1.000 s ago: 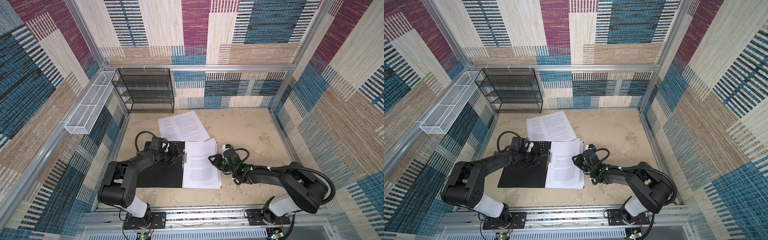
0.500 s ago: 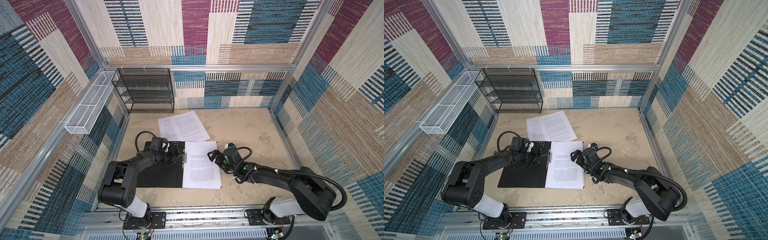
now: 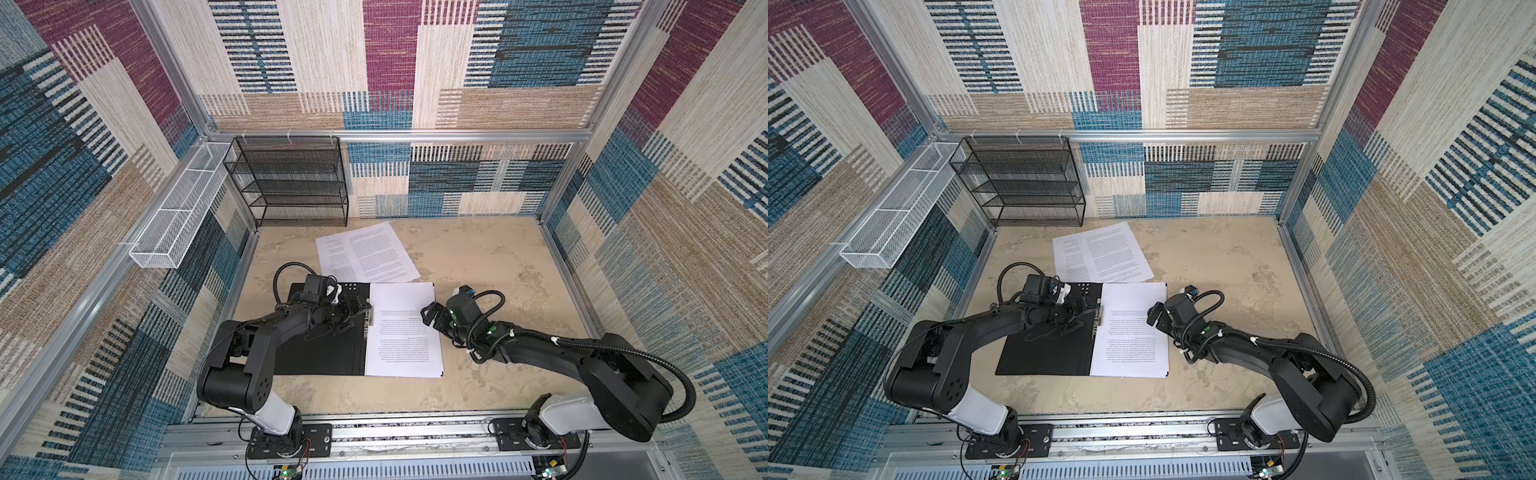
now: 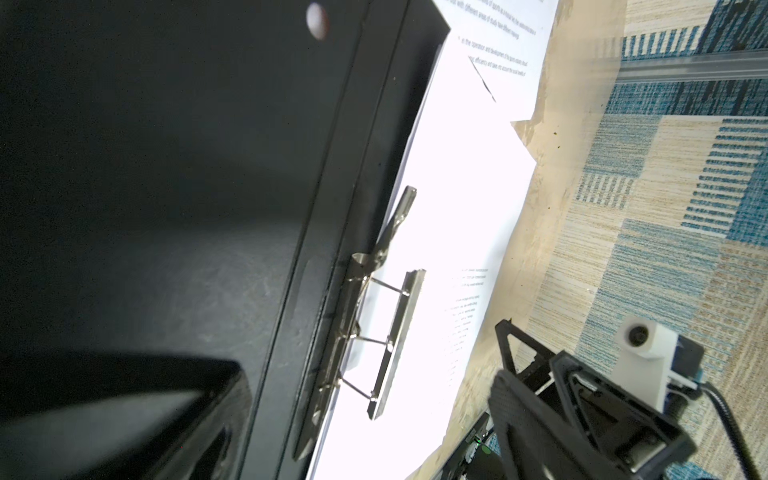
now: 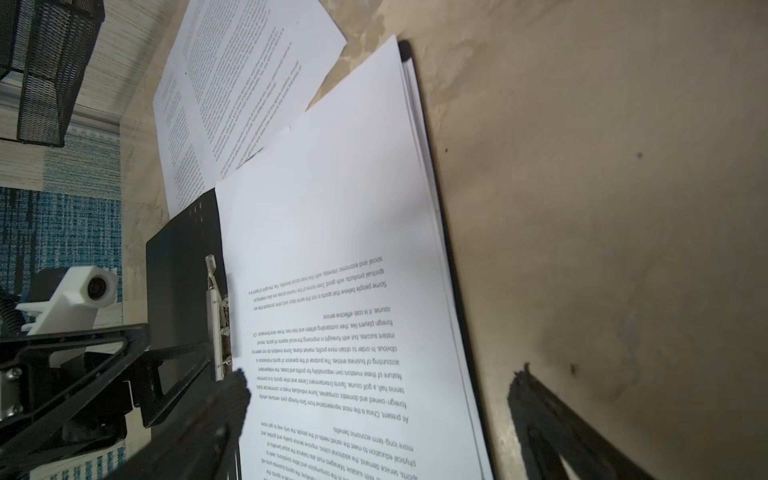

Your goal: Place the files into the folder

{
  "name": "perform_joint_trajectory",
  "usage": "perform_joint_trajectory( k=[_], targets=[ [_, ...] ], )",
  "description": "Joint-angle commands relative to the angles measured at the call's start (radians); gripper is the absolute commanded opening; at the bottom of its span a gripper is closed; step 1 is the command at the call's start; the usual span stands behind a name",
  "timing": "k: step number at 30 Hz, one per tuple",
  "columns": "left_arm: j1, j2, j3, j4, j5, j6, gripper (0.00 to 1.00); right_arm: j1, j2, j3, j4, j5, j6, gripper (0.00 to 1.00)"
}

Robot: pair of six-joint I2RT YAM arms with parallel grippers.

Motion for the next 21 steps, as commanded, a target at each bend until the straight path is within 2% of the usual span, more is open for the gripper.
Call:
perform_joint_trajectory(
  k=[1,6,11,14,16,21],
  targets=[
    [-0.049,0.038,-0.026,-0.205,-0.124,-0.011,0.94,-0.043,-0.001,0.028,0.018,-0.047,-0.088,1.0],
    [-0.169,0.077,-0.028,-0.178,-0.142,-0.051,0.94,-0.143,-0.005,0.1,-0.014,-0.087,-0.195,1.0],
    [-0.271,0.105,-0.017,-0.154,-0.137,-0.106,0.93,-0.18,0.035,0.192,-0.04,-0.088,-0.278,1.0],
    [-0.279,0.068,-0.001,-0.177,-0.151,-0.124,0.92,-0.207,0.098,0.255,-0.031,-0.141,-0.328,1.0],
    [-0.28,0.012,0.047,-0.264,-0.208,-0.094,0.92,-0.22,0.151,0.306,-0.03,-0.173,-0.364,0.99],
    [-0.266,-0.111,0.249,-0.446,-0.347,-0.019,0.92,-0.256,0.316,0.465,-0.038,-0.264,-0.471,1.0]
  ],
)
